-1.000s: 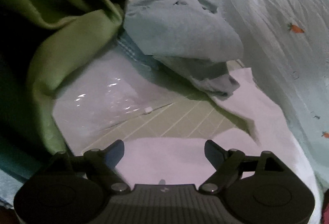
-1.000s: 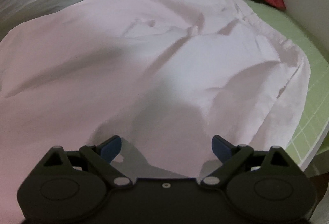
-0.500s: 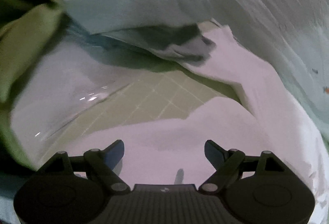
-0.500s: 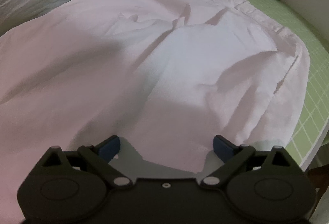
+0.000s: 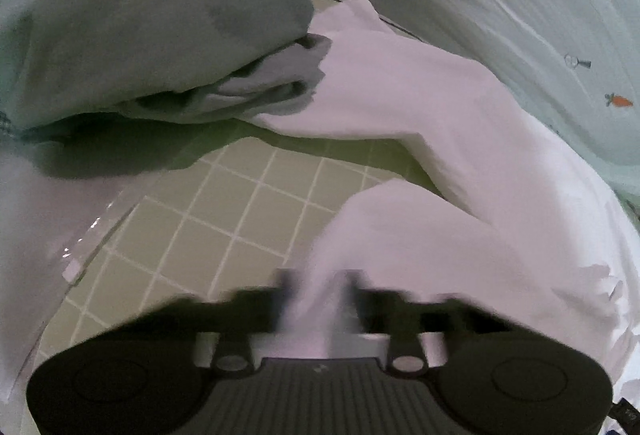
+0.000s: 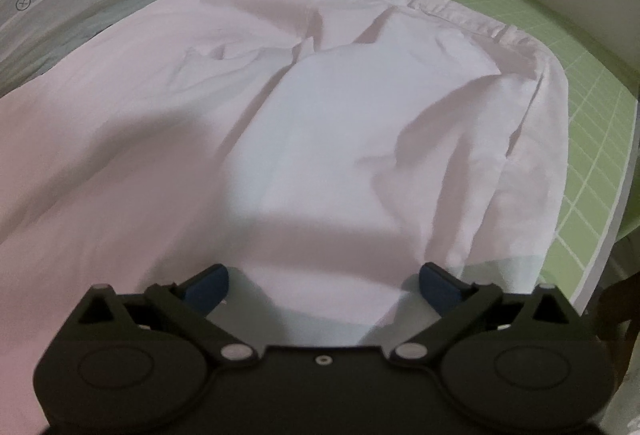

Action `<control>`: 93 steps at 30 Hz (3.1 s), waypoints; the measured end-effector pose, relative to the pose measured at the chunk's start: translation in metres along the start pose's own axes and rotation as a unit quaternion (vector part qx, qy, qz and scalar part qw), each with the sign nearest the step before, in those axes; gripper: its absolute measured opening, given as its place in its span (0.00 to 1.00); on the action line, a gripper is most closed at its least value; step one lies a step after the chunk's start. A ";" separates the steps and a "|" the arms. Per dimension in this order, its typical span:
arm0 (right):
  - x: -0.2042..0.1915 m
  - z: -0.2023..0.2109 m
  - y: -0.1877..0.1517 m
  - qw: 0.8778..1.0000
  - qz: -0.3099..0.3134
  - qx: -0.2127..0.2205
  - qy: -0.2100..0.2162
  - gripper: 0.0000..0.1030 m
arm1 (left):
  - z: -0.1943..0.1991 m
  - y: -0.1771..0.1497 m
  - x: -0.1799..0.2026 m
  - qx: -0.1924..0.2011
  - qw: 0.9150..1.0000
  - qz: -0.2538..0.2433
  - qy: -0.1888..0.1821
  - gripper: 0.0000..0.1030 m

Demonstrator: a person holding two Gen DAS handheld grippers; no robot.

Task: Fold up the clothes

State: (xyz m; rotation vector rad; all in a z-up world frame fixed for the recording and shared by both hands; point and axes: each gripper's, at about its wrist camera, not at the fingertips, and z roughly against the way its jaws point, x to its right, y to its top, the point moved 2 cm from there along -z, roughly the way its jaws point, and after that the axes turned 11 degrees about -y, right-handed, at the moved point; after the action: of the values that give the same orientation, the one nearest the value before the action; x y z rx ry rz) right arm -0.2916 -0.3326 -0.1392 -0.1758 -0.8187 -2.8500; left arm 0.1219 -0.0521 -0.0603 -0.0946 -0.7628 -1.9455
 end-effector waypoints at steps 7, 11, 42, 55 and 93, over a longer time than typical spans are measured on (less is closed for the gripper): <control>0.021 -0.002 0.014 0.999 0.036 0.018 0.013 0.99 | 0.033 -0.028 0.053 0.035 0.998 -0.045 0.005 0.02; 0.033 -0.009 0.027 0.997 0.072 0.027 0.033 0.99 | 0.034 -0.064 0.089 0.036 0.997 -0.060 0.022 0.02; 0.021 0.005 0.002 0.995 0.077 0.042 0.041 0.99 | 0.066 -0.012 -0.017 0.077 0.994 -0.014 0.070 0.45; 0.011 0.032 -0.035 0.998 0.054 0.042 0.000 0.99 | 0.007 -0.011 0.017 -0.019 0.993 -0.117 0.012 0.42; 0.031 -0.017 0.018 0.972 0.211 0.058 0.082 1.00 | -0.012 -0.075 0.043 -0.001 0.991 -0.112 0.068 0.87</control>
State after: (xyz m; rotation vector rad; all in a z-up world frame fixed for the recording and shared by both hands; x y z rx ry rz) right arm -0.3198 -0.3606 -0.1398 -0.0854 -0.7994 -2.3778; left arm 0.0410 -0.0698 -0.0884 0.1267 -0.7046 -2.1405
